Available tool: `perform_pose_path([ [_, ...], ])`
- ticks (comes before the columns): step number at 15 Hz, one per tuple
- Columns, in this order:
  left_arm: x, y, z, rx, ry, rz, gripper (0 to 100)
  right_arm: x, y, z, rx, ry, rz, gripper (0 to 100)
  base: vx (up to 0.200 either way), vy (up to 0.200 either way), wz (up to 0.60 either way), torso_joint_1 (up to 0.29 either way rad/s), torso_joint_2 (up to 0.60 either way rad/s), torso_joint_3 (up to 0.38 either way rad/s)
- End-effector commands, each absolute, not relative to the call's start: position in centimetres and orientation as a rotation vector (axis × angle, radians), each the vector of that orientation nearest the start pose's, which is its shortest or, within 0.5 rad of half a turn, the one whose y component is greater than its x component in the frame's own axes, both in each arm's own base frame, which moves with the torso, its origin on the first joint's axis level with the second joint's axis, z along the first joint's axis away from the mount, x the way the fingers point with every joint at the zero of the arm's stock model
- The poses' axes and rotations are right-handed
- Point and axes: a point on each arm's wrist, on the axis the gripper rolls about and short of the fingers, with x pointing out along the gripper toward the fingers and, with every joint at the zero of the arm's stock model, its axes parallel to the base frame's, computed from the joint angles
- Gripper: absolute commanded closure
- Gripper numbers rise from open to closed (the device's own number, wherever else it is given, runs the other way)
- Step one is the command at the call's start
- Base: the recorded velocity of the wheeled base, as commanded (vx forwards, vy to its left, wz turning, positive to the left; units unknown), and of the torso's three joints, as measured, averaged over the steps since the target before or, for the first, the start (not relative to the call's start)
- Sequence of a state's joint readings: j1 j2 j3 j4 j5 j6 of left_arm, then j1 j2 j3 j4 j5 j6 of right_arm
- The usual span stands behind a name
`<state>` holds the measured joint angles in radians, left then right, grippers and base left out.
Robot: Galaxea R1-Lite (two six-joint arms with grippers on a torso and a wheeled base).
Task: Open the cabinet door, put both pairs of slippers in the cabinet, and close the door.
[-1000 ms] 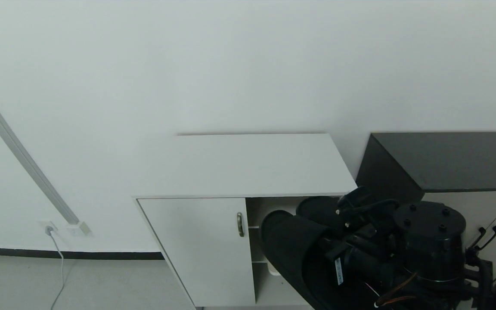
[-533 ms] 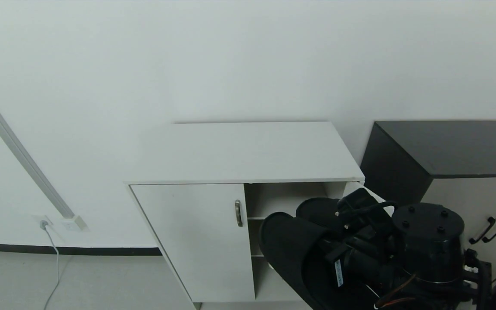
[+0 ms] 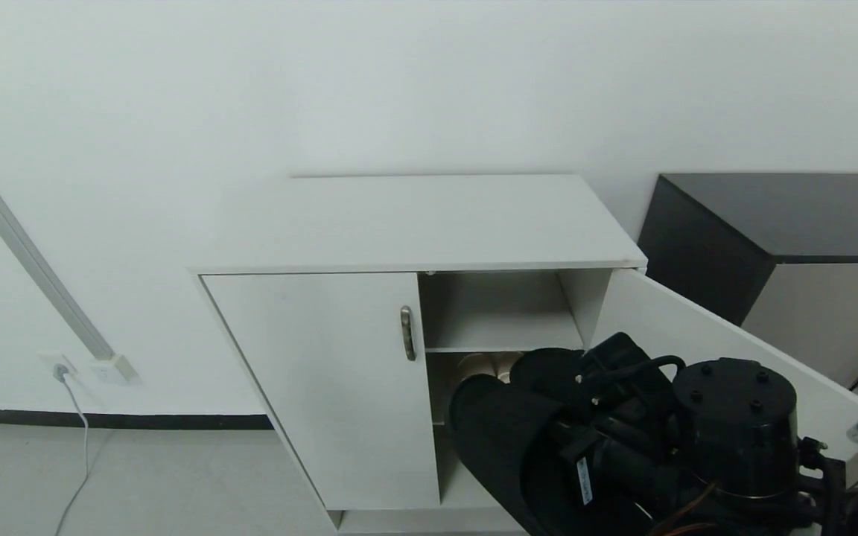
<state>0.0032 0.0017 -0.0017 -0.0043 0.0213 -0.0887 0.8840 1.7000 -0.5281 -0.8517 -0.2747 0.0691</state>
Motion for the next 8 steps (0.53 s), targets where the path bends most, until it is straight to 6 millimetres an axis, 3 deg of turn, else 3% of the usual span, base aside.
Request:
perform_pose_path([
  [1, -2.27, 0.04, 7.64, -0.089, -0.004, 0.024, 100, 17.74, 20.79, 13.21, -0.116, 0.298, 0.596, 100, 0.0, 0.0, 0.0, -0.193, 0.51, 0.33],
  [8, -2.27, 0.04, 7.64, -0.089, -0.004, 0.024, 100, 17.44, 20.88, 12.97, -0.122, 0.305, 0.606, 100, 0.0, 0.0, 0.0, -0.168, 0.49, 0.322],
])
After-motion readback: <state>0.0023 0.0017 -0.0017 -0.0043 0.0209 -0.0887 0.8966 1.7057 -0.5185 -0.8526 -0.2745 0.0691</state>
